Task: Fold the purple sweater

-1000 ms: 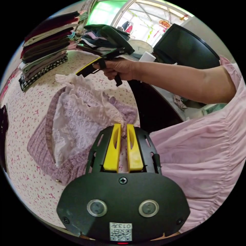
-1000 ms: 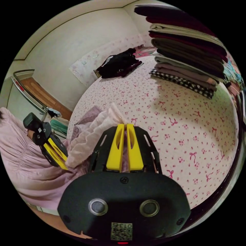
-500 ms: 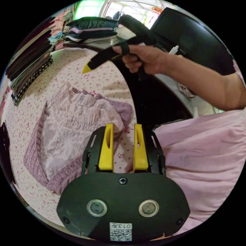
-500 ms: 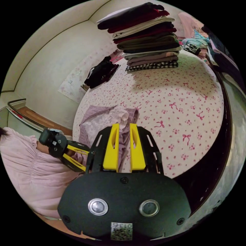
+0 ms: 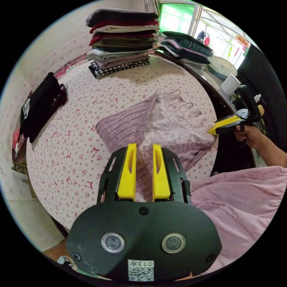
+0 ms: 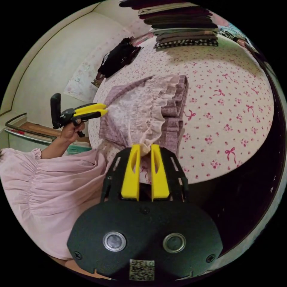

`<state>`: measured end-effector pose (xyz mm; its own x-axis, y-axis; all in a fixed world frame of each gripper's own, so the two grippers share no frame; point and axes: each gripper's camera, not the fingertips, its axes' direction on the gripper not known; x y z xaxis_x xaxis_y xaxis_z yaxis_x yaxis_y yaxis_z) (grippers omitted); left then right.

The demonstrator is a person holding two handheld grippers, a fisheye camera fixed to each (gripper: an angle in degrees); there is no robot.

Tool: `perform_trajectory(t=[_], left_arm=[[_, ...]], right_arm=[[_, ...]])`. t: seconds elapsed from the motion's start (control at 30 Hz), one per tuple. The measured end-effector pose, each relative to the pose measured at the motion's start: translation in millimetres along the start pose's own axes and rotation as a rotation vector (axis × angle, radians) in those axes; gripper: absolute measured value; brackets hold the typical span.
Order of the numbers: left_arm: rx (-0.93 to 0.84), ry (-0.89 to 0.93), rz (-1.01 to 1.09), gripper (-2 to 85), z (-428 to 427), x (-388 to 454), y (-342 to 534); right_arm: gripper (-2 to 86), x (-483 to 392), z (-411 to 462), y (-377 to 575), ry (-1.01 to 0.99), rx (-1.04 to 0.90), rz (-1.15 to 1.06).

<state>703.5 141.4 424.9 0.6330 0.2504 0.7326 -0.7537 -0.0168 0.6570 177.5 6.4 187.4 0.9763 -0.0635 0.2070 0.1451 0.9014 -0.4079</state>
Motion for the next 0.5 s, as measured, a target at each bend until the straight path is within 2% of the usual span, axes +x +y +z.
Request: perform_trajectory(t=[0.23, 0.33, 0.4, 0.5], left_arm=[[0.005, -0.007, 0.048, 8.1, 1.8, 26.4, -0.7], [-0.032, 0.055, 0.065, 7.8, 15.7, 33.8, 1.4], [-0.039, 0.035, 0.09, 7.8, 12.7, 38.6, 2.7], [0.006, 0.014, 0.099, 7.7, -5.8, 35.3, 7.8]], right_arm=[[2.6, -13.1, -43.8, 29.2, 0.149, 0.106, -0.04], [3.7, 8.0, -29.5, 44.5, 0.153, 0.013, 0.026], [5.1, 11.0, -25.0, 47.3, 0.128, -0.032, 0.029], [6.6, 3.8, -59.6, 45.7, 0.162, 0.098, 0.023]])
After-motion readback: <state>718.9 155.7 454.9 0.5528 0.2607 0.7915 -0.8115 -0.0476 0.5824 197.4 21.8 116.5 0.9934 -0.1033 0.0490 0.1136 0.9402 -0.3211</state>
